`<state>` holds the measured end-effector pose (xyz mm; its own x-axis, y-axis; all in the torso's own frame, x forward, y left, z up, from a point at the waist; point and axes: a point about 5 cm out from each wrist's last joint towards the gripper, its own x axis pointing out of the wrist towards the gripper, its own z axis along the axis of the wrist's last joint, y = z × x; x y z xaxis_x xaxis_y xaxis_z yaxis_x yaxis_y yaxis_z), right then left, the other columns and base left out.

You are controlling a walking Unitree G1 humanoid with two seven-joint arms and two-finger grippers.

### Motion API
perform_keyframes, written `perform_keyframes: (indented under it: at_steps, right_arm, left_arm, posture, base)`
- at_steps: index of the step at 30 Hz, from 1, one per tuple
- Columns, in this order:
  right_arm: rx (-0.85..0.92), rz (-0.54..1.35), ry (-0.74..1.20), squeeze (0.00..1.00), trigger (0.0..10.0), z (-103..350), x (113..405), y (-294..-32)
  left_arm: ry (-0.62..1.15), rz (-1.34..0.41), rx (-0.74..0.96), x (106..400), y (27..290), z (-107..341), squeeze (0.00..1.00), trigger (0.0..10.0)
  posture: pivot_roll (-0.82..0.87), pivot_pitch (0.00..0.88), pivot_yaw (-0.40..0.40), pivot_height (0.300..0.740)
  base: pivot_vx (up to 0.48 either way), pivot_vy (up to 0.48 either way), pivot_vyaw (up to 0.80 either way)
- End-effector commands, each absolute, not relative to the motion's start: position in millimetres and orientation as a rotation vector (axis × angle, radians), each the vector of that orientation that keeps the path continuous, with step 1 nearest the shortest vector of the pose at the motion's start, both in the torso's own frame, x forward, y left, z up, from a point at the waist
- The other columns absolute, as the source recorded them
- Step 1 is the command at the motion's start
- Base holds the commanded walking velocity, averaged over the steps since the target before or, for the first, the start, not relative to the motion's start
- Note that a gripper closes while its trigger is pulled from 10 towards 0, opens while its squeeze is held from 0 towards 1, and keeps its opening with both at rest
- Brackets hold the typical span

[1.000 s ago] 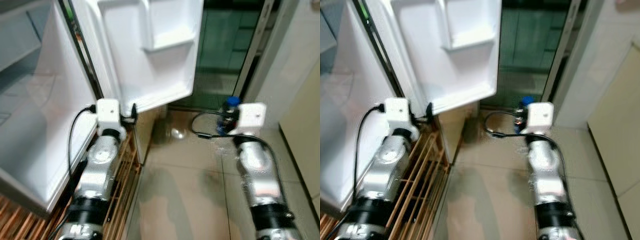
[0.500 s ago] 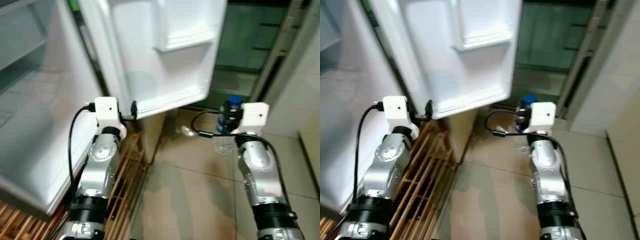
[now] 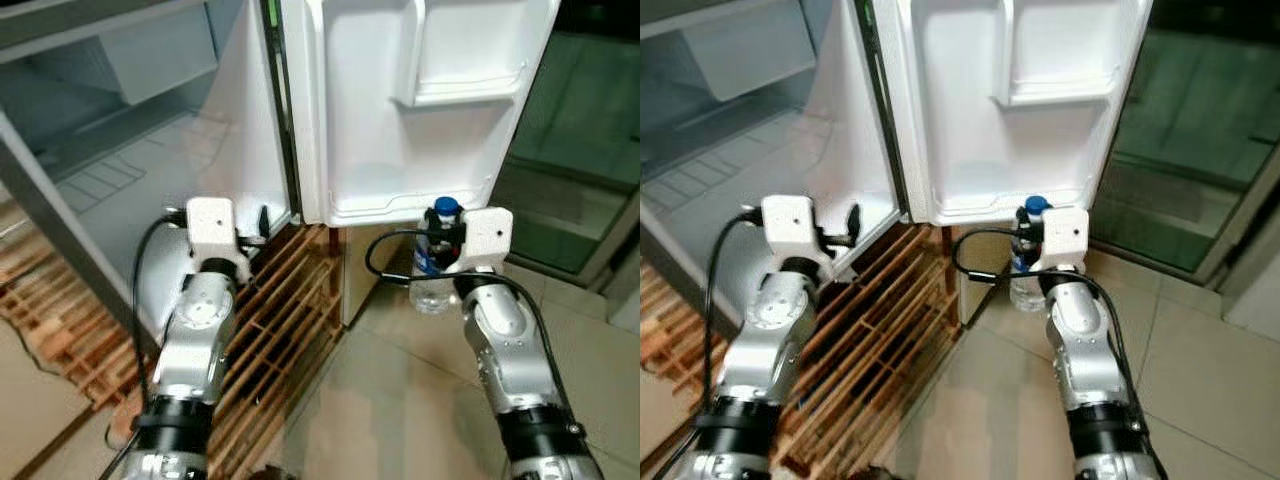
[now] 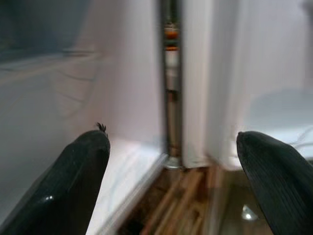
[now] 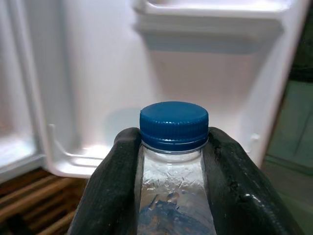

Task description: Restocking fridge

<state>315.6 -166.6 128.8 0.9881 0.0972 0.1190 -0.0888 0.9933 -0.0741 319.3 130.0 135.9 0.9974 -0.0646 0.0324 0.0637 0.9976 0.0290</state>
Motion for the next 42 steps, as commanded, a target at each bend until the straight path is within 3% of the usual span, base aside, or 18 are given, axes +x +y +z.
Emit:
perform_keyframes:
  at_steps: [1, 12, 23, 32, 42]
  right_arm:
    - [-0.060, 0.115, -0.145, 0.23, 10.0, 135.3, 317.2, -160.3]
    - [-0.069, 0.152, -0.168, 0.22, 10.0, 136.6, 312.4, -156.6]
    - [-0.046, 0.102, -0.160, 0.18, 10.0, 134.0, 310.4, -161.6]
    - [-0.042, 0.102, -0.146, 0.19, 10.0, 131.1, 310.7, -159.5]
    - [-0.048, 0.124, -0.152, 0.22, 10.0, 132.4, 311.6, -155.8]
  left_arm:
    - [-0.018, -0.037, 0.050, 320.2, 137.7, 135.1, 0.00, 10.0]
    - [-0.020, -0.018, 0.008, 320.9, 140.5, 135.3, 0.00, 10.0]
    - [-0.062, -0.050, 0.003, 320.2, 140.4, 140.3, 0.00, 10.0]
    - [-0.066, -0.025, 0.010, 322.1, 142.8, 142.1, 0.00, 10.0]
    - [-0.079, -0.020, 0.002, 321.4, 143.6, 144.3, 0.00, 10.0]
  posture:
    - [-0.04, 0.000, 0.066, 0.740]
    - [-0.05, 0.000, 0.064, 0.740]
    - [-0.05, 0.000, 0.065, 0.740]
    - [-0.05, 0.000, 0.071, 0.740]
    - [-0.05, 0.000, 0.073, 0.740]
  base:
    - [0.000, -0.480, 0.41]
    - [0.049, -0.439, 0.31]
    - [0.000, 0.000, 0.00]
    - [0.454, 0.000, 0.00]
    - [0.480, 0.000, 0.65]
